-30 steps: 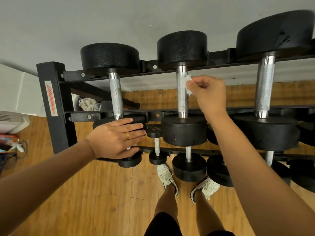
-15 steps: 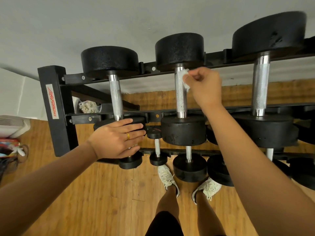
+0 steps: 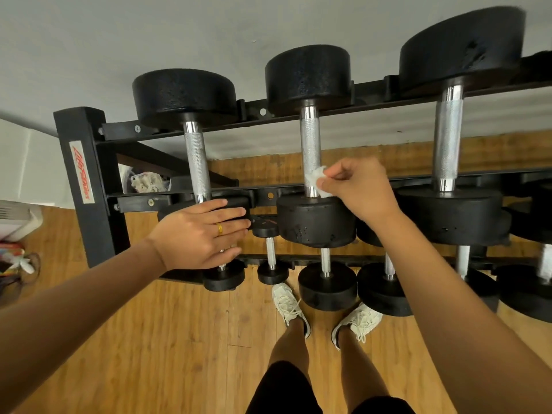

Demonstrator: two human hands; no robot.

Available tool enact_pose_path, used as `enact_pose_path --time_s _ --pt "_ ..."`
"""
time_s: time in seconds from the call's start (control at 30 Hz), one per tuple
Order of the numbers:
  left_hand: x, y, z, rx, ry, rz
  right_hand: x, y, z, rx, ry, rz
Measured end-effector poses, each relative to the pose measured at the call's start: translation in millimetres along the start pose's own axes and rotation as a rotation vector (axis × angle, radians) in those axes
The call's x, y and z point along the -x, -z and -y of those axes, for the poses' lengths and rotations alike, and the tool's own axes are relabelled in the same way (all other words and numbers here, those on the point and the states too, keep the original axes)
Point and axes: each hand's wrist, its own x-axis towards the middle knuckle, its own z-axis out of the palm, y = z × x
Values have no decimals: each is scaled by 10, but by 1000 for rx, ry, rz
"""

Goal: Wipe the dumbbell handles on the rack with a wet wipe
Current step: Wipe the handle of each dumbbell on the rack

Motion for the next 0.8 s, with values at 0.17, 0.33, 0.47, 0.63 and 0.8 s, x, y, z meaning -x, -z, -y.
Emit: enact_pose_path --time_s 0.17,0.33,0.47,0.63,0.8 --pt "10 -12 -9 -13 2 -11 -104 90 39 46 9 68" --pt "3 -3 -6 -13 -3 -17 13 42 -16 37 -14 45" --pt "8 -2 3 -2 -7 -17 -116 124 130 192 13 117" --pt "12 -2 7 -8 -8 -10 -428 49 439 18 100 -259" --pt "30 -11 11 -10 -5 -11 -400 -260 406 25 131 -434"
